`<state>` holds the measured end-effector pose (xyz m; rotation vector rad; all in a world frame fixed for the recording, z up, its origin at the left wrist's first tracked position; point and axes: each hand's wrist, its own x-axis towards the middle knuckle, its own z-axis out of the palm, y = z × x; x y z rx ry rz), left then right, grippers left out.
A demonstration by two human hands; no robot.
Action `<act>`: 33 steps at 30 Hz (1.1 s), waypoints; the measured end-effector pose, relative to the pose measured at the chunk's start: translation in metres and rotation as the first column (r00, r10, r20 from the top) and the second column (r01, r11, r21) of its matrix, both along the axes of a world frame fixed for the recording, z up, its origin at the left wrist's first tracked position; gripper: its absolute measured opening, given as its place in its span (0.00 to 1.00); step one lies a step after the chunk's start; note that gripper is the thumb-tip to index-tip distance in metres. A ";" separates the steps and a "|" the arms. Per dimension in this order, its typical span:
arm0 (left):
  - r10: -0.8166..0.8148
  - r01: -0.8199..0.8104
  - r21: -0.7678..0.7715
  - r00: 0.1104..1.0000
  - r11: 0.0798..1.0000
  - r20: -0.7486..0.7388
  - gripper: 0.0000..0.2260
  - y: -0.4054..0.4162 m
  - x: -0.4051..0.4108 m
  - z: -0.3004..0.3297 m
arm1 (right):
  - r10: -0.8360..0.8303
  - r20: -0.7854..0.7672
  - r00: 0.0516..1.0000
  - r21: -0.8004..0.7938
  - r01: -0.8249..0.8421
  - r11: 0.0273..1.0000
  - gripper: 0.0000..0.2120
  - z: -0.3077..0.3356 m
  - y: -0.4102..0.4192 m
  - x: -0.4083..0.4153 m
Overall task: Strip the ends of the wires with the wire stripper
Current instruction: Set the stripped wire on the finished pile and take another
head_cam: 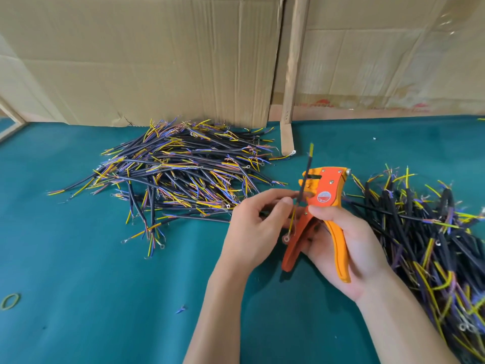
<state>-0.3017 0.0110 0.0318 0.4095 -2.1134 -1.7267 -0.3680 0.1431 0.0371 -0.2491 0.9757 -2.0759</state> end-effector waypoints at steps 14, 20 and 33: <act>0.282 -0.364 -0.413 0.927 0.835 -0.247 0.07 -0.002 0.001 0.004 | -0.117 0.037 0.992 -0.091 0.120 0.989 0.28 0.000 0.010 -0.011; 0.403 -0.517 -0.288 0.835 0.806 -0.374 0.07 -0.004 0.001 0.008 | -0.085 0.034 0.996 -0.138 0.089 0.986 0.26 0.004 0.010 -0.010; 0.189 -0.164 0.175 0.973 0.971 -0.134 0.07 -0.011 0.001 0.007 | 0.366 -0.053 0.929 -0.245 -0.368 0.897 0.31 0.004 0.012 -0.004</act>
